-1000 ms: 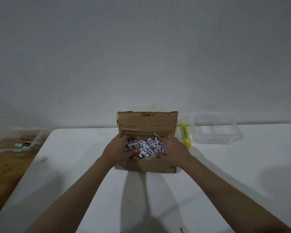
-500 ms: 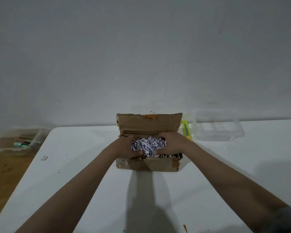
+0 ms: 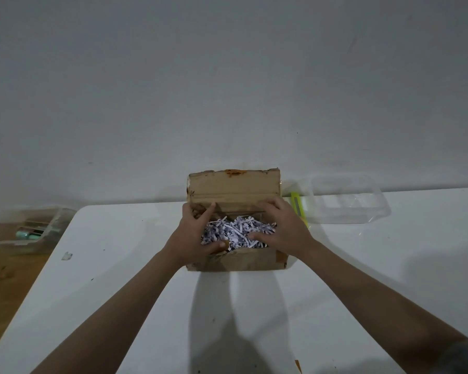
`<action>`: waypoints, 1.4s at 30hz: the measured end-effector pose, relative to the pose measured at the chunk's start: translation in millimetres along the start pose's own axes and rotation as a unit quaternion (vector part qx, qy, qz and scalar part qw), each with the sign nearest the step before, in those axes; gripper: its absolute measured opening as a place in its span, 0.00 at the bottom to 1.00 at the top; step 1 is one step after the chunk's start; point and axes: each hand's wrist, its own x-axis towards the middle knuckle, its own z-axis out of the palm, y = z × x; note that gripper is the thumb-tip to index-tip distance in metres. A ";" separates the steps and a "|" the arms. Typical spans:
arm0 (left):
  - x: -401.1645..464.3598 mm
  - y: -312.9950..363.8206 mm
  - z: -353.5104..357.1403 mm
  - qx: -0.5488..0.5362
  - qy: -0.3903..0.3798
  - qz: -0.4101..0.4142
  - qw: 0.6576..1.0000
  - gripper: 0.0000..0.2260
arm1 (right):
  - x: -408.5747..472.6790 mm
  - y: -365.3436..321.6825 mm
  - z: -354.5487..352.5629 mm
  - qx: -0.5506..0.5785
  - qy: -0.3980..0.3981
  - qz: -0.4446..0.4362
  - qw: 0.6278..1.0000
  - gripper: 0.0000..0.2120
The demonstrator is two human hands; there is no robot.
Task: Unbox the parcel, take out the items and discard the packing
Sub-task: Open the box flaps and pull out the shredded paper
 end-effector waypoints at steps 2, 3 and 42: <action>1.4 3.0 2.2 0.026 0.007 -0.016 0.999 0.49 | 0.3 1.6 2.0 -0.026 -0.007 0.013 1.000 0.35; 2.1 5.0 3.1 0.042 0.002 -0.025 0.999 0.48 | 1.2 1.4 2.1 -0.036 -0.017 0.023 0.999 0.35; 20.0 21.3 -5.2 -0.024 -0.187 -0.146 0.971 0.38 | 29.1 -28.7 7.9 -0.070 -0.290 0.173 0.938 0.35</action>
